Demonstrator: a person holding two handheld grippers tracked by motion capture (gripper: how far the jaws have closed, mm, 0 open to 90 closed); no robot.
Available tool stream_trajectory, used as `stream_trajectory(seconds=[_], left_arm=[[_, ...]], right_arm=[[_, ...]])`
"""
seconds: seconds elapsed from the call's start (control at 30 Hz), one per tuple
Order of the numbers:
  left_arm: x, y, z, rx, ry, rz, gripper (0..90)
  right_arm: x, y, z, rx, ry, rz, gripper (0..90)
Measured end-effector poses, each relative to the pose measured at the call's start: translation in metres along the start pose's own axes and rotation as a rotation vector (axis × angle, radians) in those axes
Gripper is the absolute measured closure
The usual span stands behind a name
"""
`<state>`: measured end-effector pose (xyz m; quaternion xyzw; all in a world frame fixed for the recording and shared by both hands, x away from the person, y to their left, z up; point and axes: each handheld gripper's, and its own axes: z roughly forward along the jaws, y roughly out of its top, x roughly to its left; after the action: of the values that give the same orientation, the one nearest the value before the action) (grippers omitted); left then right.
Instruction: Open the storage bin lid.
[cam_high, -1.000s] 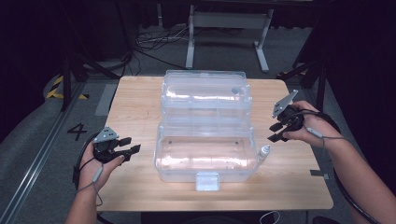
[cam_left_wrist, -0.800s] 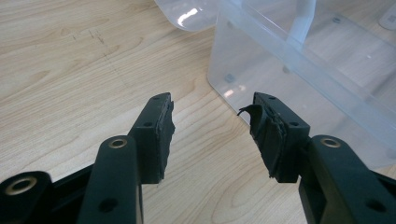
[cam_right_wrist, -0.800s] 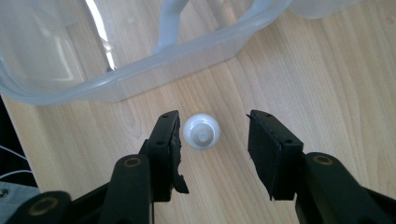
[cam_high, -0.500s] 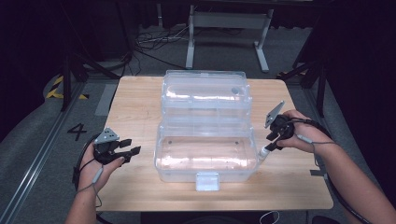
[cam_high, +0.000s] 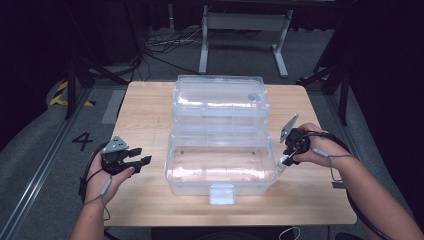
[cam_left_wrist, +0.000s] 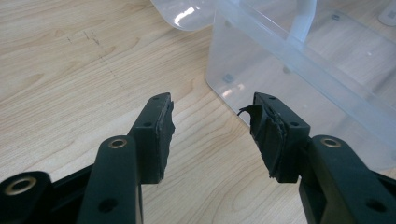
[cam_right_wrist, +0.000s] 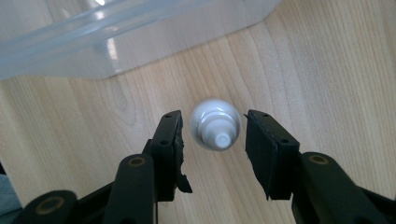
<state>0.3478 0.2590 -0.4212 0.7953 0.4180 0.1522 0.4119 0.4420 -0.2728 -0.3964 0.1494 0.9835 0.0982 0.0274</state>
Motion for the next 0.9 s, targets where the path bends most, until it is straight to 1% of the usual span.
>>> stream_trajectory(seconds=[0.03, 0.07, 0.1, 0.17, 0.27, 0.3, 0.37, 0.4, 0.63, 0.7, 0.73, 0.77, 0.87, 0.9], left_arm=[[0.0, 0.0, 0.0, 0.001, 0.0, 0.0, 49.2], [0.0, 0.0, 0.0, 0.0, -0.002, -0.001, 49.2], [0.0, 0.0, 0.0, -0.001, 0.001, -0.002, 49.0], [0.001, 0.0, 0.0, -0.001, 0.001, -0.002, 49.0], [0.001, -0.001, 0.0, 0.003, 0.002, -0.006, 49.0], [0.001, -0.001, 0.0, 0.003, 0.002, -0.007, 49.0], [0.001, -0.001, 0.0, 0.003, 0.002, -0.006, 49.0], [0.001, -0.001, 0.0, 0.002, 0.002, -0.007, 49.1], [0.001, -0.001, 0.0, 0.0, 0.003, -0.008, 49.0], [0.001, -0.001, 0.0, 0.0, 0.003, -0.008, 49.0], [0.001, -0.001, 0.0, -0.001, 0.003, -0.01, 48.9], [0.001, -0.001, 0.0, -0.001, 0.003, -0.01, 48.9], [0.001, -0.001, 0.001, 0.0, 0.004, -0.011, 48.9], [0.001, -0.001, 0.001, 0.0, 0.004, -0.011, 49.0]], right_arm=[[0.0, 0.001, 0.002, -0.001, -0.002, -0.006, 59.6], [0.0, 0.001, 0.002, -0.001, -0.002, -0.006, 59.6], [0.001, 0.003, 0.003, -0.002, -0.012, -0.019, 62.0], [0.001, 0.003, 0.003, 0.0, -0.012, -0.016, 62.2], [0.002, 0.006, 0.005, 0.007, -0.023, -0.036, 64.8], [0.003, 0.007, 0.005, 0.012, -0.026, -0.035, 67.2], [0.003, 0.008, 0.006, 0.017, -0.026, -0.041, 68.6], [0.003, 0.008, 0.005, 0.019, -0.024, -0.034, 69.9], [0.003, 0.007, 0.004, 0.022, -0.021, -0.018, 71.4], [0.003, 0.007, 0.002, 0.015, -0.026, -0.017, 71.4], [0.003, 0.007, 0.0, 0.019, -0.021, -0.009, 71.4], [0.003, 0.007, 0.0, 0.019, -0.021, -0.009, 71.4], [0.003, 0.008, -0.01, 0.02, -0.023, -0.023, 71.4], [0.003, 0.008, -0.01, 0.02, -0.023, -0.023, 71.4]])
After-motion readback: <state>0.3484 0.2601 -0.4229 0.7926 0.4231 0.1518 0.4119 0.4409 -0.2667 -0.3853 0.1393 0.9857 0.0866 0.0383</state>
